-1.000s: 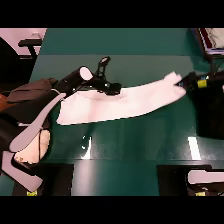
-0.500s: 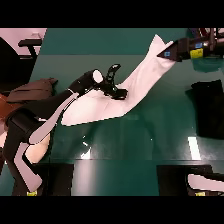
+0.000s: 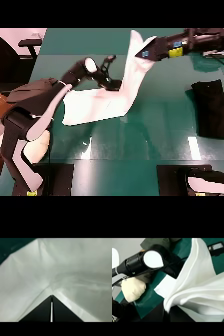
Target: Fold the shirts.
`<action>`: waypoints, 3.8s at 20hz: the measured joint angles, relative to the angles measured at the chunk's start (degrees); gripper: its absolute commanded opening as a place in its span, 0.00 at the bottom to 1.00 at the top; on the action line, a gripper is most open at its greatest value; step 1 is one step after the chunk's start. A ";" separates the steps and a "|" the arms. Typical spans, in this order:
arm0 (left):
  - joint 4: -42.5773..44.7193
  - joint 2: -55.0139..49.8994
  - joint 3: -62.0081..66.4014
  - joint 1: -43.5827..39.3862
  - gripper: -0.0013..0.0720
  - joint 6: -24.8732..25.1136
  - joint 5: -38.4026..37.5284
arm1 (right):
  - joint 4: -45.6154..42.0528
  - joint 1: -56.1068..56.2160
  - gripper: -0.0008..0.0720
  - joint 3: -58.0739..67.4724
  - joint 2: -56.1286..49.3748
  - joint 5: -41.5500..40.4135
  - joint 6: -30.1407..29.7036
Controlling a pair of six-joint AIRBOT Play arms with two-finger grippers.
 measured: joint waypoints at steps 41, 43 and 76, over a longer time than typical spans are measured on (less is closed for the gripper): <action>16.33 29.20 9.25 28.24 0.05 -1.46 -13.75 | 7.65 9.18 0.03 -6.71 -34.91 -7.34 -1.73; 15.96 29.20 9.25 27.21 0.05 -1.46 -13.68 | 6.88 9.07 0.03 -4.24 -35.36 -7.85 -1.77; 14.93 29.14 9.25 7.37 0.05 -1.49 -2.80 | -9.81 -53.42 0.03 13.40 -8.11 -0.22 7.15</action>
